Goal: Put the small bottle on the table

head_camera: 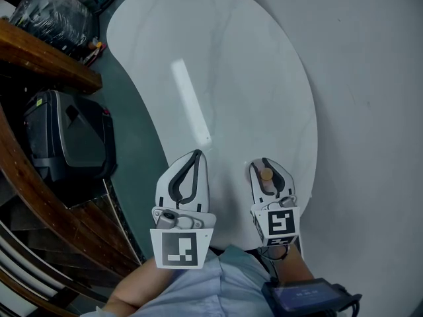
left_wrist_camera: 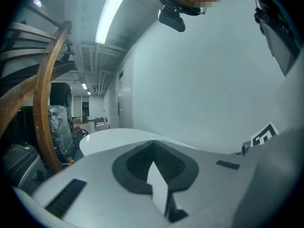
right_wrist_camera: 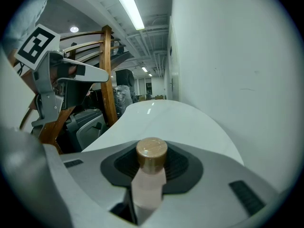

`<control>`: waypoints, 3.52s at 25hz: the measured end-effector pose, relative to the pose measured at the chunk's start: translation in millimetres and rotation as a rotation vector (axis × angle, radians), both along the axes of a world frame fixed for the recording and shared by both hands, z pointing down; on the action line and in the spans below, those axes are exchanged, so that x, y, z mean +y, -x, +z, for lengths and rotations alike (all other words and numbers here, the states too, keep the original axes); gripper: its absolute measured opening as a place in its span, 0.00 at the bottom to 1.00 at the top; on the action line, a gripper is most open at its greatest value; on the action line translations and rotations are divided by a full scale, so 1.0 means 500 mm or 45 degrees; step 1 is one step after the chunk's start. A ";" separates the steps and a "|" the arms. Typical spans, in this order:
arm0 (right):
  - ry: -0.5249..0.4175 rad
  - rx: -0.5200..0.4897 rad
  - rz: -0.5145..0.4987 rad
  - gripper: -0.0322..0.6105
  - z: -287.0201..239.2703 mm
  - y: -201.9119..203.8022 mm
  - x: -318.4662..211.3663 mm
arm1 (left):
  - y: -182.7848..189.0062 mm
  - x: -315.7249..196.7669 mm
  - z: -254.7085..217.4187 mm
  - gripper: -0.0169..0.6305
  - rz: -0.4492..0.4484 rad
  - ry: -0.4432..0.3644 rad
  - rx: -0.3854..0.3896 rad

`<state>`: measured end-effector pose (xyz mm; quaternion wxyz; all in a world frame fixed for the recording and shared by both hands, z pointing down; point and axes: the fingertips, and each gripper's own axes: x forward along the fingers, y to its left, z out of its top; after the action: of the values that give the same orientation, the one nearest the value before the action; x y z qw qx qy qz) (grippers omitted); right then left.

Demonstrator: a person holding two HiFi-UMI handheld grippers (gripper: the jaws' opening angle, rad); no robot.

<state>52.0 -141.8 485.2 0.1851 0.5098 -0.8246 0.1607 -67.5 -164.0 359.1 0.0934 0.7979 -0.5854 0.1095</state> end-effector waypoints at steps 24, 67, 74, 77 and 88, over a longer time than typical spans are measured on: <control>-0.032 0.022 -0.040 0.22 0.019 0.012 -0.001 | -0.009 -0.009 0.006 0.02 -0.002 0.015 -0.019; -0.534 -0.183 -0.067 0.07 -0.346 0.055 0.017 | -0.019 0.064 -0.164 0.02 0.000 -0.360 0.035; -0.647 -0.183 -0.068 0.05 -0.413 0.077 0.027 | -0.022 0.085 -0.206 0.02 0.053 -0.493 -0.053; -0.656 -0.157 -0.081 0.05 -0.423 0.065 0.024 | -0.035 0.082 -0.219 0.02 0.091 -0.532 -0.165; -0.727 -0.241 -0.065 0.05 -0.456 0.076 0.032 | -0.039 0.089 -0.225 0.02 0.150 -0.570 -0.335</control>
<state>14.1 -125.8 257.0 -0.0396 0.5030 -0.8626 -0.0356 -47.8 -119.7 246.8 -0.1690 0.8101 -0.5548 0.0854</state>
